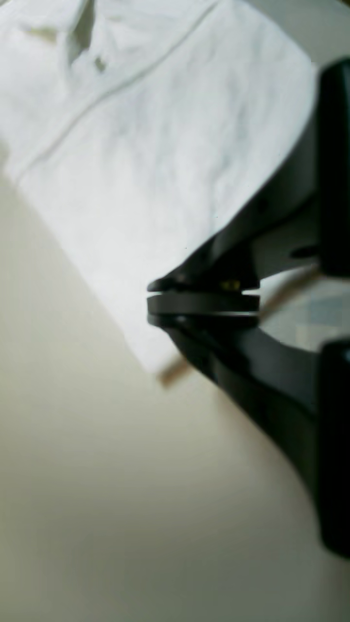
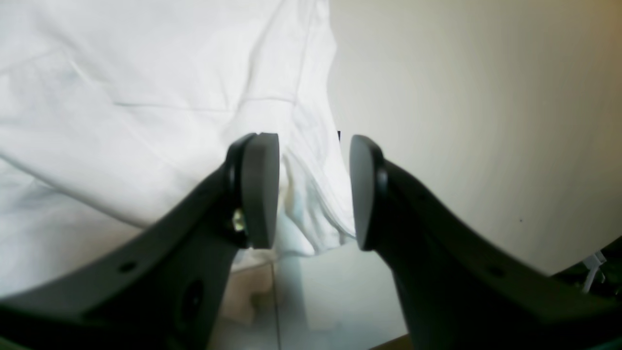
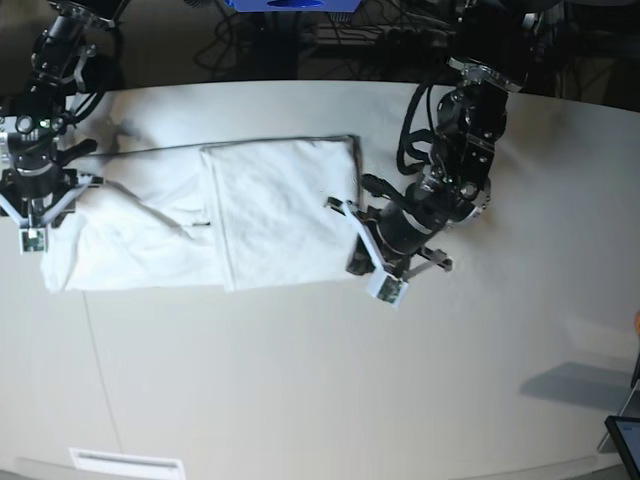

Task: Fold the T-shirt properly
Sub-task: 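Press and smooth the folded shirt edge with the left gripper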

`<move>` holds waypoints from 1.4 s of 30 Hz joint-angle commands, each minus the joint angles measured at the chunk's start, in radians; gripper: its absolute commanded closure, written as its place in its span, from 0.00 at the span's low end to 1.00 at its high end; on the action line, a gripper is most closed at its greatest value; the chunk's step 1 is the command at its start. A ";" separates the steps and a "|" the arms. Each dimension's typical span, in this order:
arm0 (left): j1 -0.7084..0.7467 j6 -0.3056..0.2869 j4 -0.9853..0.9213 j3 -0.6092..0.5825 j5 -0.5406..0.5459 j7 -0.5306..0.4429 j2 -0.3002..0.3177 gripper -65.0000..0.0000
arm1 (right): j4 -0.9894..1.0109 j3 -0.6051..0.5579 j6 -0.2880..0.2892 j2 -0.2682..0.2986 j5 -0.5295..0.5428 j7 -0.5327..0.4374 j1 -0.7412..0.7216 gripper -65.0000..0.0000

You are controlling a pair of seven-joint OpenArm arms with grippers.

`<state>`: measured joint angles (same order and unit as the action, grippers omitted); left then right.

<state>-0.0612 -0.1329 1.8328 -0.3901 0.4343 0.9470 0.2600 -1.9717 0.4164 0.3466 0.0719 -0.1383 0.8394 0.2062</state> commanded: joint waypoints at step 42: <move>0.004 -0.004 -0.132 -0.046 0.047 -0.032 0.089 1.00 | 0.018 0.194 0.352 0.009 0.001 0.343 -0.317 0.37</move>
<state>-0.0444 -0.1341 1.6821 -0.4412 0.4759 0.9310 0.3431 -1.9396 0.6075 0.6994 0.0662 -0.1375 1.1942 -0.0940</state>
